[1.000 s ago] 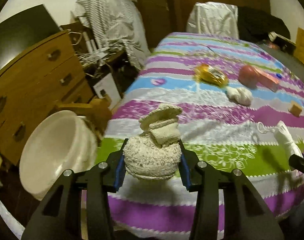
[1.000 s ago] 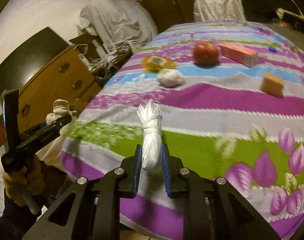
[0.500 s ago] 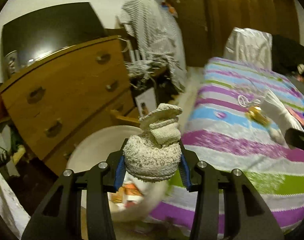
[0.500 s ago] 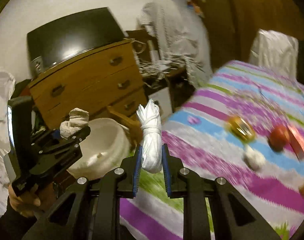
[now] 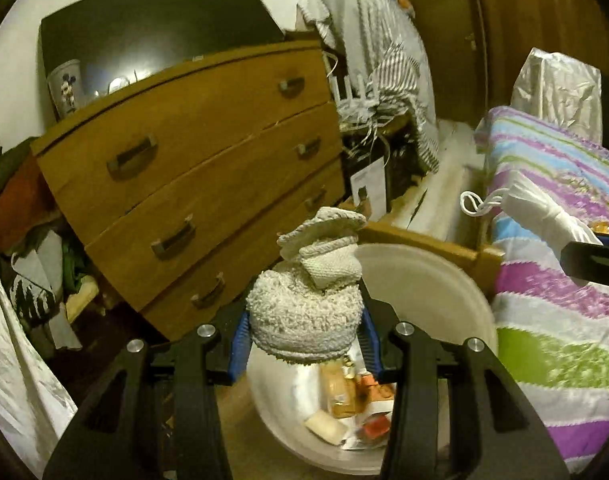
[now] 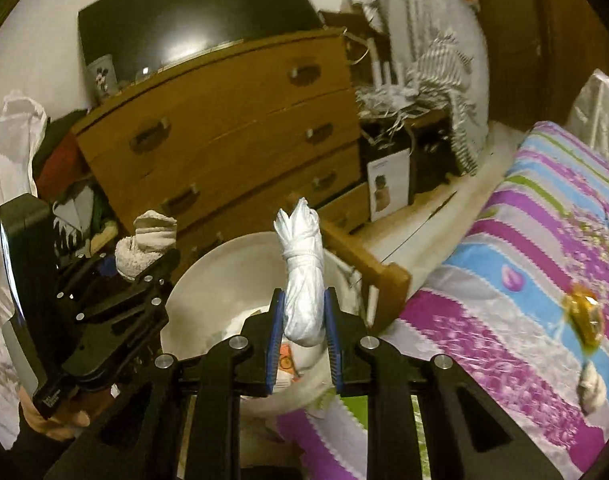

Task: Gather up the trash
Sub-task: 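Open both tools to drop the yarn ball and rope bundle into the bucket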

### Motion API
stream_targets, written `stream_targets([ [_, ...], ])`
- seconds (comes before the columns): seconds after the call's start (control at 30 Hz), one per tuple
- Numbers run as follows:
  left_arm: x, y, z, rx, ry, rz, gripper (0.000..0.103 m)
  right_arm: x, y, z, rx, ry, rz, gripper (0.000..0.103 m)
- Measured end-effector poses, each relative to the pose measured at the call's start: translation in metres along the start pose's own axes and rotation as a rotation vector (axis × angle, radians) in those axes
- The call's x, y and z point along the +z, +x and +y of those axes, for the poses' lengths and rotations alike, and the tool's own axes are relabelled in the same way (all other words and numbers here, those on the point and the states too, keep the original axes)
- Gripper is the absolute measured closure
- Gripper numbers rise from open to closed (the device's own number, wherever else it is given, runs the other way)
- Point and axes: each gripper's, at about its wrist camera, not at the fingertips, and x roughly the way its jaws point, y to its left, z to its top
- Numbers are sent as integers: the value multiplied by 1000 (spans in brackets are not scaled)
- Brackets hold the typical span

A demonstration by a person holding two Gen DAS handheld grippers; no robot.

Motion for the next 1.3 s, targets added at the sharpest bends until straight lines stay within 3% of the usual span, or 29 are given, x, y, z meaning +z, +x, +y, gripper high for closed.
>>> stream_targets([
  [0.4, -19, 39, 17, -16, -12, 87, 60, -3, 61, 21, 5, -23, 98, 82],
  [1.03, -20, 46, 19, -31, -28, 93, 60, 6, 67, 32, 26, -49, 95, 82],
  [1.17, -19, 57, 28, -70, -64, 138, 51, 8, 71, 35, 11, -71, 90, 66],
  [1.2, -20, 61, 31, -78, -85, 157, 47, 8, 72, 35, 8, -73, 90, 66],
  [1.3, -22, 67, 42, -118, -139, 189, 47, 8, 71, 32, 0, -70, 86, 66],
])
